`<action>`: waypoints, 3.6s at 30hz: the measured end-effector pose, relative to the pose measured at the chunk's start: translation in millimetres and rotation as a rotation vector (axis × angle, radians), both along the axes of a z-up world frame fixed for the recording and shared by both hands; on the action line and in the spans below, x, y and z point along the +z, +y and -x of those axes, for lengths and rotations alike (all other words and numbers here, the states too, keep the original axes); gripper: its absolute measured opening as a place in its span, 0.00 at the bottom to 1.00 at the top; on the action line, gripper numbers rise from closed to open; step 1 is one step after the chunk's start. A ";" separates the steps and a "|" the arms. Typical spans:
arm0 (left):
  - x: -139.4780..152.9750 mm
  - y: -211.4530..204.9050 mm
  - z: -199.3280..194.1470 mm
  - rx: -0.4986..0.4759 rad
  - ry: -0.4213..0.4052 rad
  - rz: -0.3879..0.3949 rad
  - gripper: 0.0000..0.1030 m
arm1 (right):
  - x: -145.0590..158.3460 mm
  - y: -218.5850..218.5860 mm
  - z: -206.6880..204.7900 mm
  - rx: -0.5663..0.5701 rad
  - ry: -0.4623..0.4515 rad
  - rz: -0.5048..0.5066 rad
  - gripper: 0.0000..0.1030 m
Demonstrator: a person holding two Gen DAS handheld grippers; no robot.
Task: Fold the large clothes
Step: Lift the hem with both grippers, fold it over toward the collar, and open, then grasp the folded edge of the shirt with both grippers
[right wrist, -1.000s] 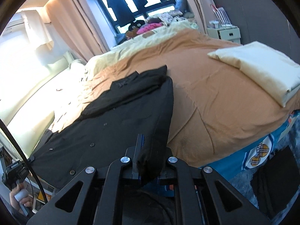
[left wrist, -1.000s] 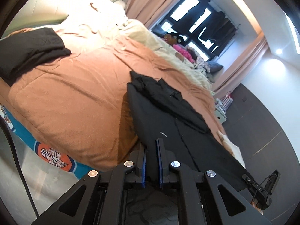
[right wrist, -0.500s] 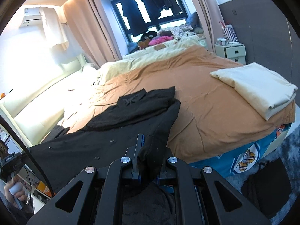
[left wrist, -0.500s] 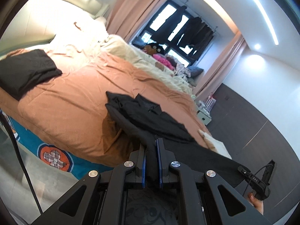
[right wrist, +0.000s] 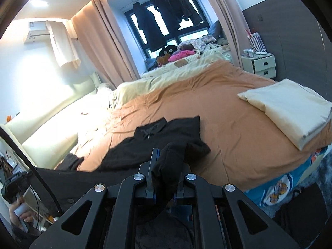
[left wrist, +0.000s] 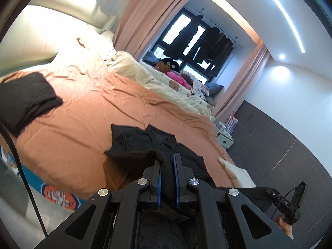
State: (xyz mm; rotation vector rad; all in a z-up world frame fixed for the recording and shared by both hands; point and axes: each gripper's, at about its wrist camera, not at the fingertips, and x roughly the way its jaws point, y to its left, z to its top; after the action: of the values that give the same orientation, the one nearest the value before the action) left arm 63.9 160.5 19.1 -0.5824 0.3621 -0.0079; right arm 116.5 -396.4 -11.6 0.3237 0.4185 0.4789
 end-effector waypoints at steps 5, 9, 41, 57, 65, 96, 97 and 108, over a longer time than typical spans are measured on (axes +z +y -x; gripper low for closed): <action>22.5 12.0 -46.9 -0.010 -0.023 -0.021 0.09 | 17.4 14.6 -40.6 -0.002 -0.035 -0.014 0.06; 42.4 25.6 -92.4 -0.010 -0.032 -0.052 0.09 | 34.3 33.7 -84.3 -0.018 -0.065 -0.014 0.06; -83.2 113.4 -366.7 0.035 0.281 -0.070 0.10 | 1.7 154.3 -405.5 -0.024 0.152 0.105 0.07; -104.8 139.9 -363.2 0.116 0.345 -0.011 0.85 | 3.6 167.1 -454.6 -0.022 0.250 0.060 1.00; -134.7 131.7 -336.7 0.050 0.460 -0.035 0.82 | -7.0 153.9 -434.5 0.002 0.281 0.160 1.00; -200.8 130.1 -236.6 -0.001 0.570 0.233 0.69 | -2.2 190.4 -360.1 0.064 0.361 0.363 0.62; -202.9 128.4 -237.2 -0.008 0.572 0.249 0.69 | -1.9 192.8 -363.1 0.087 0.359 0.360 0.60; -216.2 115.2 -252.0 -0.094 0.563 0.368 0.63 | -19.3 274.7 -375.4 0.372 0.395 0.366 0.48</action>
State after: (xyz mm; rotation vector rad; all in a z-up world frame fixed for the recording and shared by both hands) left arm 315.9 275.7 -197.1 -0.9312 0.9478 -0.0011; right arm 491.9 -121.7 -30.8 -0.0221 0.9474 0.6897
